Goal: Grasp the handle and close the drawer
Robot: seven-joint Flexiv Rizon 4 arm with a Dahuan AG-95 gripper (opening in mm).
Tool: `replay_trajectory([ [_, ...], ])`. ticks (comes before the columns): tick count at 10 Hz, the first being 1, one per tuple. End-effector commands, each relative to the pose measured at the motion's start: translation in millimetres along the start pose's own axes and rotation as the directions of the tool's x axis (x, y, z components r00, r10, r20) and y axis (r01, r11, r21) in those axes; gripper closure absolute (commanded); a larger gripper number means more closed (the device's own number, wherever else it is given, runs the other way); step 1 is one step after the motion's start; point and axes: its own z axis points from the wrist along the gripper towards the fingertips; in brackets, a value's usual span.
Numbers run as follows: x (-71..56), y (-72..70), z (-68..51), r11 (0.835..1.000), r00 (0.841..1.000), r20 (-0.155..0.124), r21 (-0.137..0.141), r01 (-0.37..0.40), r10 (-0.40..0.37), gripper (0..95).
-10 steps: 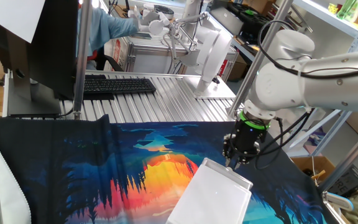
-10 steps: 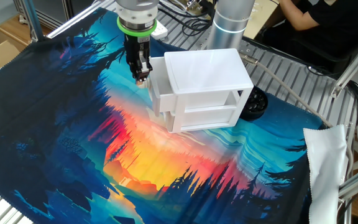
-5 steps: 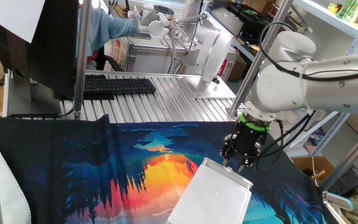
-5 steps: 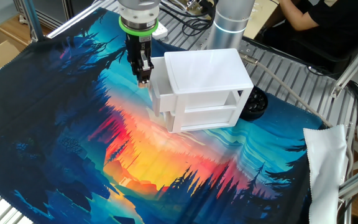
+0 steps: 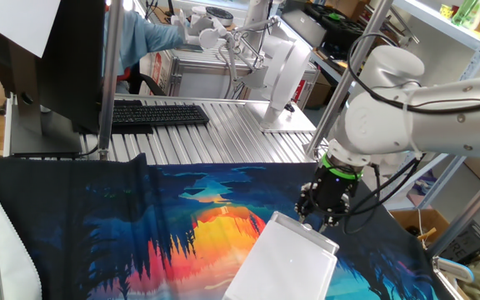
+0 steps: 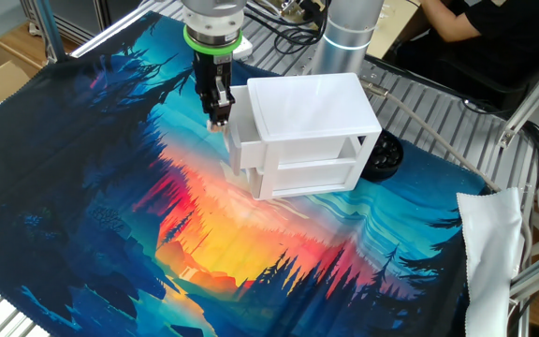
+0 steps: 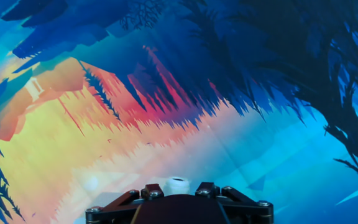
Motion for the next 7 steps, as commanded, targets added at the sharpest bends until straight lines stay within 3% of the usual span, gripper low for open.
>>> replay_trajectory([
  [1, -2.4, -0.1, 2.3, 1.000, 1.000, 0.003, -0.006, 0.001, -0.001, 57.0],
  [4, -6.5, -1.5, 8.4, 1.000, 1.000, 0.009, -0.011, -0.001, 0.001, 57.0],
  [7, -2.7, -1.6, 11.7, 1.000, 1.000, 0.009, -0.011, -0.009, 0.009, 57.0],
])
